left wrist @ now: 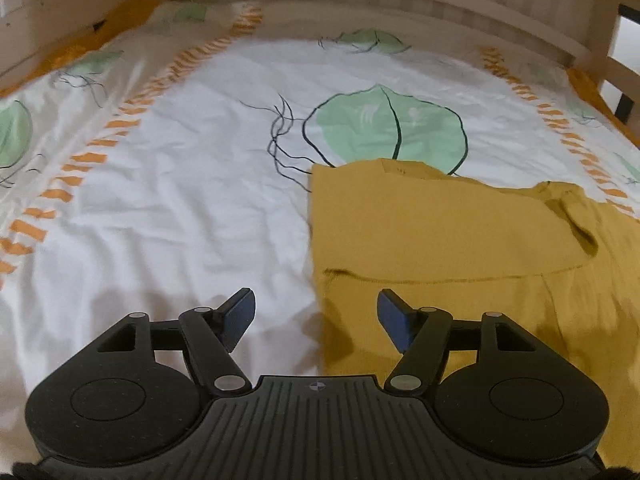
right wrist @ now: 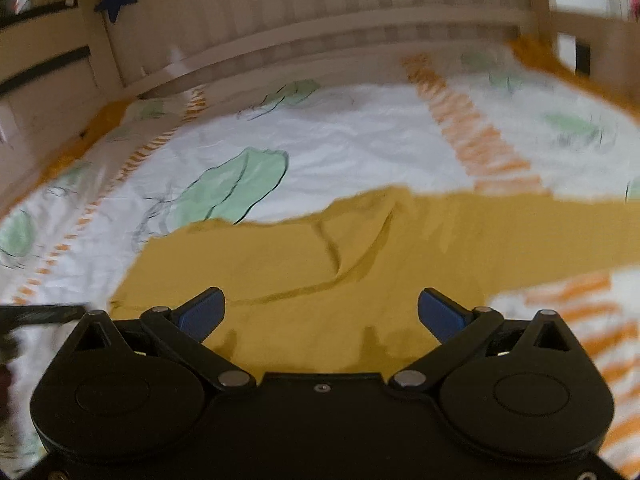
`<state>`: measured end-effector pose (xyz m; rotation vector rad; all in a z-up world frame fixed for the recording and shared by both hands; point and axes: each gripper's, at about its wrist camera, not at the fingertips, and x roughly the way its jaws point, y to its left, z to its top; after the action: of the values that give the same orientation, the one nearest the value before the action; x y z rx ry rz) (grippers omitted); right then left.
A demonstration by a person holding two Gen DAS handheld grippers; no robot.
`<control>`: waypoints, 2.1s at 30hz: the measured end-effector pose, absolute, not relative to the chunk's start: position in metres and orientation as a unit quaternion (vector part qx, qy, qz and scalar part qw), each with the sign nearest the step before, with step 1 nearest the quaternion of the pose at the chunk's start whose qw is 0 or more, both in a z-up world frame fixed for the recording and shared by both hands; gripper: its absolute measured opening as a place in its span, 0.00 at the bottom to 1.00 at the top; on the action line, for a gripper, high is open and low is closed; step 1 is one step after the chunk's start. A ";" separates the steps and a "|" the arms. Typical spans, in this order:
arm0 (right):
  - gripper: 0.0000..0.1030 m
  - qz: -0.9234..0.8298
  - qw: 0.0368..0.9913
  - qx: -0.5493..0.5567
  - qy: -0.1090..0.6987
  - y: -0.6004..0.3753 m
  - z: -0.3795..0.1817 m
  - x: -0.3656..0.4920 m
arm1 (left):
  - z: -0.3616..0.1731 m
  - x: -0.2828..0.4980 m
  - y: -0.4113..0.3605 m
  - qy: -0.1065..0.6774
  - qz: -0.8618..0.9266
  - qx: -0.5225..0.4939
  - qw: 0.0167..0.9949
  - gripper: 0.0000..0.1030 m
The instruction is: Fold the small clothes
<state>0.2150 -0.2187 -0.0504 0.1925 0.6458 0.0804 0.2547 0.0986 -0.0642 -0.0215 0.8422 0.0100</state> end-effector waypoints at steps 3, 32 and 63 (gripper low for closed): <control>0.92 0.017 0.947 0.042 0.318 -0.204 -0.057 0.239 | -0.072 0.245 0.097 0.402 0.006 -0.006 0.916 0.64; 0.48 -0.101 0.910 0.059 0.397 -0.249 -0.101 0.303 | -0.126 0.236 0.095 0.429 0.008 -0.016 0.903 0.75; 0.66 -0.207 0.882 0.181 0.382 -0.480 -0.087 0.229 | -0.105 0.250 0.051 0.436 -0.009 -0.055 0.898 0.73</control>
<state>0.2295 -0.4802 -0.0870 0.3777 0.7947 -0.4318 0.2497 0.0513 -0.1046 -0.1132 0.9031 -0.0190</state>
